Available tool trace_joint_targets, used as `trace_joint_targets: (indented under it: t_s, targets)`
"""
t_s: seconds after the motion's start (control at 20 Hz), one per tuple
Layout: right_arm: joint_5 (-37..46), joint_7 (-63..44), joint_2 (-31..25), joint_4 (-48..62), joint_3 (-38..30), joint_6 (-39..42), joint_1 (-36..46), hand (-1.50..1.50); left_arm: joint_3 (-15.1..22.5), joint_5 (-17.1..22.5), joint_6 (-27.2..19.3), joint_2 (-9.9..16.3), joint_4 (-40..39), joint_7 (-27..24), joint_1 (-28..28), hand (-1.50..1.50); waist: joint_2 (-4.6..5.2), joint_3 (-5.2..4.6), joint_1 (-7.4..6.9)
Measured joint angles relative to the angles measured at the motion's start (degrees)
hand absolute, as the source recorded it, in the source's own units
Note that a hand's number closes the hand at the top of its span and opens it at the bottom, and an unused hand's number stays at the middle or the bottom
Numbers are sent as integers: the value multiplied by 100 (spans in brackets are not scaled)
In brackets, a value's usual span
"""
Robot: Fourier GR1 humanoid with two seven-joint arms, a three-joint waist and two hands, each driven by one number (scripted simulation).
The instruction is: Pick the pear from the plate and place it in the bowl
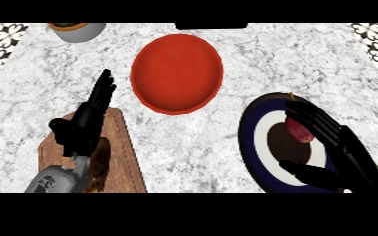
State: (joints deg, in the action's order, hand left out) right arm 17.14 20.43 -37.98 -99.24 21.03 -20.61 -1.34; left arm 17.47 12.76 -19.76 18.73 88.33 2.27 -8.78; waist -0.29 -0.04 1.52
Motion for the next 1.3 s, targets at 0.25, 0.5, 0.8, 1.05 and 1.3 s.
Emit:
trace_joint_targets:
  t_s: [0.25,0.5,0.8,1.05,1.3]
  targets:
    - [993,-1320,-221,-890,-96,-120,-110,-150,-95,34,165,-24,-34,36,-82,0,5,-7,-49]
    - [1639,-2934,-229,-1625,-17,537,6,-150,-152,-12,283,-92,-95,-75,-17,0,13,-7,-110]
    - [1776,-4308,-225,-1732,-44,1615,331,-150,-213,-93,371,-212,-243,-141,-130,0,26,-5,-145]
    - [1745,-4861,-137,-1350,-159,2334,615,-150,-221,-195,402,-266,-116,-83,-25,0,29,-1,-172]
    - [1804,-4767,89,-1031,-404,2793,659,-150,-410,-310,550,-385,-226,-16,-151,0,30,2,-155]
